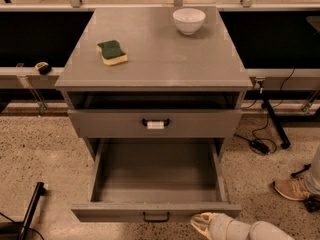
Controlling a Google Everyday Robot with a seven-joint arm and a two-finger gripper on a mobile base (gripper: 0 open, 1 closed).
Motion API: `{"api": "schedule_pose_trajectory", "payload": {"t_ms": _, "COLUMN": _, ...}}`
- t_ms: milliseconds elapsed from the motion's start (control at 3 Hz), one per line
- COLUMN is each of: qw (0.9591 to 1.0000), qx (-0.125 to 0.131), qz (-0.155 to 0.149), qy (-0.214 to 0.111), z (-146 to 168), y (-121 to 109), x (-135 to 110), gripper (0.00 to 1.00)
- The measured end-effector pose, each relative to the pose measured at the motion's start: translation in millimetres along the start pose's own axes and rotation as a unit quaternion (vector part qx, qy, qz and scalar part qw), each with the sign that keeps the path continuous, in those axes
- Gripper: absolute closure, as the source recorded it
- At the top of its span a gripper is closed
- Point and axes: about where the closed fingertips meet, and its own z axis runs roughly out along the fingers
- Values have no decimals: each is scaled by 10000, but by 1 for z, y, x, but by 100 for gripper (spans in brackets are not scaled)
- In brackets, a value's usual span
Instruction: Close middle drawer
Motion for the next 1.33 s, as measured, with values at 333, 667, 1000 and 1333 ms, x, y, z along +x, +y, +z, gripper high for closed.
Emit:
{"api": "schedule_pose_trajectory", "payload": {"t_ms": 333, "qw": 9984, "qx": 449, "qz": 192, "qy": -297, "z": 16, "y": -7, "x": 0, "gripper": 100}}
{"api": "schedule_pose_trajectory", "payload": {"t_ms": 667, "qw": 9955, "qx": 717, "qz": 275, "qy": -557, "z": 35, "y": -19, "x": -5, "gripper": 100}}
{"api": "schedule_pose_trajectory", "payload": {"t_ms": 1000, "qw": 9934, "qx": 854, "qz": 274, "qy": -722, "z": 55, "y": -34, "x": -7, "gripper": 100}}
{"api": "schedule_pose_trajectory", "payload": {"t_ms": 1333, "qw": 9914, "qx": 868, "qz": 263, "qy": -948, "z": 78, "y": -54, "x": -2, "gripper": 100}}
